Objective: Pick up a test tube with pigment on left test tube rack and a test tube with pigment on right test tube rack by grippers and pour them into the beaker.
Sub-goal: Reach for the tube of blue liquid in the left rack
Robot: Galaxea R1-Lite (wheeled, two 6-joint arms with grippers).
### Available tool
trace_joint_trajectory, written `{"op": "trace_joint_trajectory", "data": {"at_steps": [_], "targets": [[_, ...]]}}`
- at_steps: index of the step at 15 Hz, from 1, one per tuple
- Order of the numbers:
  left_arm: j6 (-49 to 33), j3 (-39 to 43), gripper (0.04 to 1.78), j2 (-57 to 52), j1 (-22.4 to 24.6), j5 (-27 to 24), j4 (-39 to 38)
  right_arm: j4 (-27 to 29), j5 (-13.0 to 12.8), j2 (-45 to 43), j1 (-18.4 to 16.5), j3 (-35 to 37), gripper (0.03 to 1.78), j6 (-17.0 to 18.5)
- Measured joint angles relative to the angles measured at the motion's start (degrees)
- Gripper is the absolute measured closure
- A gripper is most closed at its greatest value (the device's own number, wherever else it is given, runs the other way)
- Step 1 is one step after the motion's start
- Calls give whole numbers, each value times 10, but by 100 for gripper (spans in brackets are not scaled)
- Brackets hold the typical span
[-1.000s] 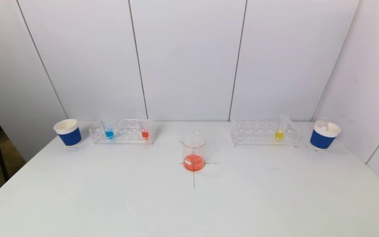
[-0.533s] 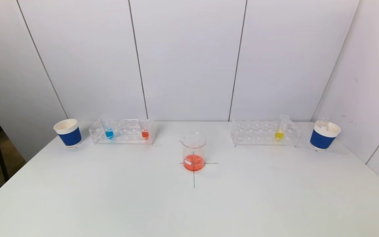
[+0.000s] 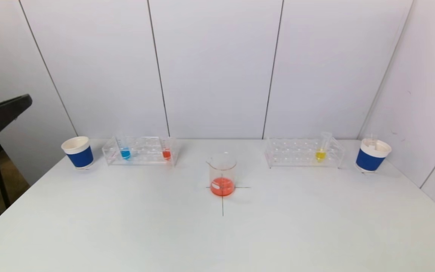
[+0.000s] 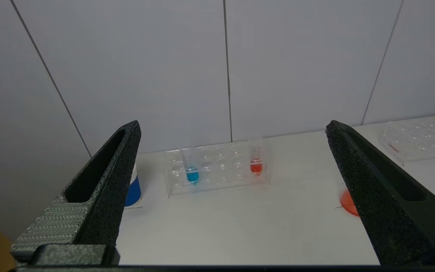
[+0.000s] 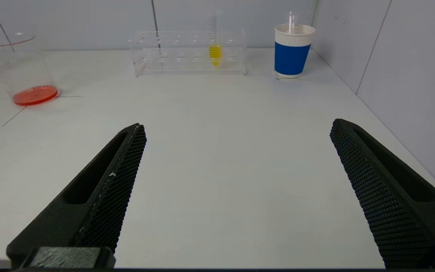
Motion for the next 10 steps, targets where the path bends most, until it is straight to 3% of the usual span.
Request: {"op": "trace_joint_trajectory", "data": {"at_steps": [3,8,10], "targets": [[0,-49,10,72,31,-37,-22,0,0,0,0,0,4,0],[-14,-120,10,176,163,-198,-34,0,0,0,0,0,4,0],[-29,-127,10,211,194,-248,-59,0,0,0,0,0,4,0]]}}
